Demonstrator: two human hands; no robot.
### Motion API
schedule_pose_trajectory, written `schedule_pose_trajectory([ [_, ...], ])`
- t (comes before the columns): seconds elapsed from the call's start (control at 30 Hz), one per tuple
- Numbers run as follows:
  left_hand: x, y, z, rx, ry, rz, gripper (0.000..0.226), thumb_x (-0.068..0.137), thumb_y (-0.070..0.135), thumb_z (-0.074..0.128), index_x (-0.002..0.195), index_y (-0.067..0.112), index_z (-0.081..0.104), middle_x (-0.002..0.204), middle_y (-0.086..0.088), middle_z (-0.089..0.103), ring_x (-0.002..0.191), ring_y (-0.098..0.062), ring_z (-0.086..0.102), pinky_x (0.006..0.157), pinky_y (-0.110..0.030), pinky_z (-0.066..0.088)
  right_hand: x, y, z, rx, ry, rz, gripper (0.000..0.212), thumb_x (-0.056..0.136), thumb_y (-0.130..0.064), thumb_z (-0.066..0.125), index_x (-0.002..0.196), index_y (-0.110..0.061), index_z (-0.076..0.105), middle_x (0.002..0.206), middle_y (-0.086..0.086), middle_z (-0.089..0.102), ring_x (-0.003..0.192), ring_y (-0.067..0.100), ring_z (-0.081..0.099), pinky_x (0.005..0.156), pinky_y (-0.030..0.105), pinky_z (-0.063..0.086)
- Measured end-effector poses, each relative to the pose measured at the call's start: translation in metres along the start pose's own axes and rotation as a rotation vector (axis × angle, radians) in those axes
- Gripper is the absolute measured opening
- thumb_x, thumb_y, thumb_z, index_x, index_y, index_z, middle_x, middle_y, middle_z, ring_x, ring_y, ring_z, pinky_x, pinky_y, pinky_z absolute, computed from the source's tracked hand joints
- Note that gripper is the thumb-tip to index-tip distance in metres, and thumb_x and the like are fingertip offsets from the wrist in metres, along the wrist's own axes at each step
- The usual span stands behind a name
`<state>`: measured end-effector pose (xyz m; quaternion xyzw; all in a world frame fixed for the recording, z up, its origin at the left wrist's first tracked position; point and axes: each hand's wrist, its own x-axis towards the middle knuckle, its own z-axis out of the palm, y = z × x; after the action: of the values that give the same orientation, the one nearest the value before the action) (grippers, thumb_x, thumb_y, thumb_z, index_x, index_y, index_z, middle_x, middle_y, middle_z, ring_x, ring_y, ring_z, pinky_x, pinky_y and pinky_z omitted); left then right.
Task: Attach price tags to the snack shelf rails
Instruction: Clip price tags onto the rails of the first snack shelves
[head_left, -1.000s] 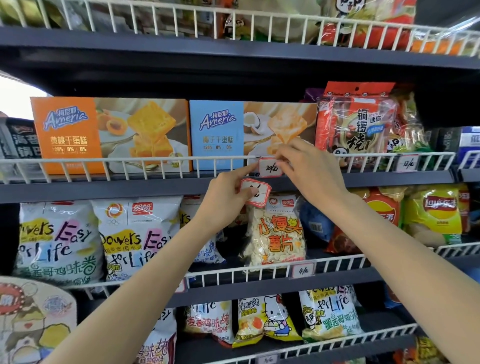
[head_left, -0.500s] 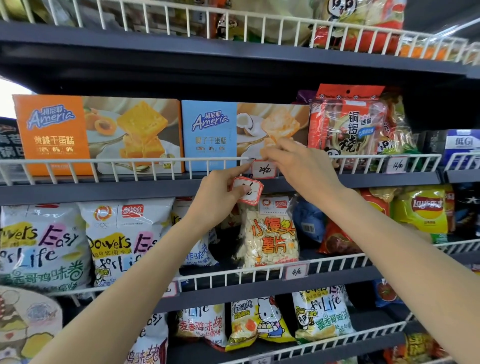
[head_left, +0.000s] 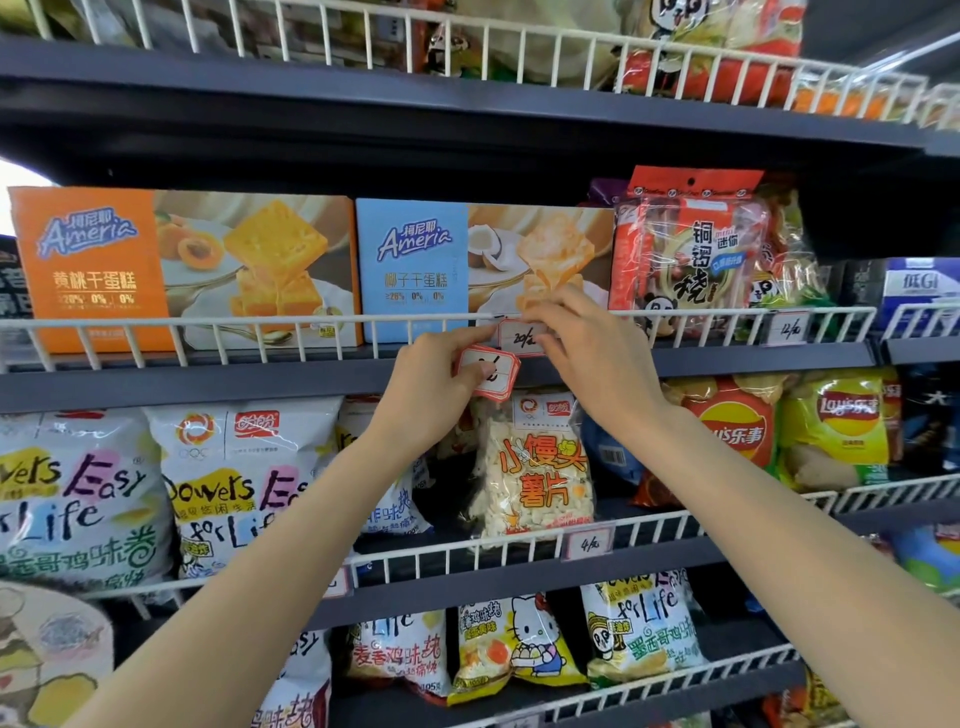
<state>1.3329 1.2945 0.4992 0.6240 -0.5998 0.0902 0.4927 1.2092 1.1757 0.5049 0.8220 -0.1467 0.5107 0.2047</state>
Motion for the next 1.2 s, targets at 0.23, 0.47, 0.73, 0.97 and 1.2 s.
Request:
schedule_pose_trajectory([
  [0.23,0.000,0.004,0.007,0.054,0.084,0.002,0.037,0.091,0.011,0.055,0.128,0.014,0.055,0.107,-0.018,0.066,0.097,-0.031,0.059,0.076,-0.025,0.041,-0.001,-0.003,0.000,0.056,0.008,0.060,0.019,0.086,-0.009,0.063,0.103,-0.016,0.068,0.104,-0.001,0.062,0.076,0.018,0.063,0.047,0.034,0.051],
  [0.47,0.001,0.002,0.012,-0.016,0.158,-0.026,0.018,0.091,0.012,0.055,0.108,0.016,0.057,0.064,0.005,0.052,0.057,-0.008,0.045,0.049,-0.009,0.033,-0.003,-0.006,0.000,0.088,-0.043,0.142,0.022,0.089,-0.015,0.060,0.110,-0.018,0.068,0.112,-0.004,0.061,0.082,0.011,0.060,0.058,0.023,0.043],
  [0.73,-0.002,0.011,0.036,-0.268,0.078,-0.061,0.012,0.091,0.017,0.057,0.099,0.020,0.049,0.090,-0.006,0.068,0.083,-0.021,0.064,0.076,-0.036,0.052,-0.018,-0.002,-0.035,0.852,-0.215,0.586,0.019,0.094,-0.013,0.052,0.106,-0.018,0.067,0.092,-0.008,0.065,0.069,-0.007,0.058,0.048,0.017,0.046],
  [0.97,-0.005,0.040,0.098,-0.451,-0.075,-0.032,0.010,0.092,0.016,0.056,0.094,0.023,0.049,0.092,-0.003,0.066,0.088,-0.017,0.063,0.079,-0.033,0.051,-0.065,0.030,-0.073,0.850,-0.165,0.809,0.018,0.089,-0.001,0.058,0.100,-0.011,0.069,0.088,0.000,0.070,0.066,-0.005,0.058,0.051,0.012,0.042],
  [1.2,-0.005,0.079,0.158,-0.604,-0.224,-0.058,0.012,0.089,0.020,0.060,0.080,0.019,0.053,0.068,0.008,0.062,0.078,-0.027,0.068,0.072,-0.037,0.058,-0.108,0.067,-0.117,0.725,0.002,1.014,0.005,0.083,-0.010,0.068,0.084,-0.014,0.070,0.070,-0.002,0.065,0.051,-0.003,0.053,0.048,0.014,0.038],
])
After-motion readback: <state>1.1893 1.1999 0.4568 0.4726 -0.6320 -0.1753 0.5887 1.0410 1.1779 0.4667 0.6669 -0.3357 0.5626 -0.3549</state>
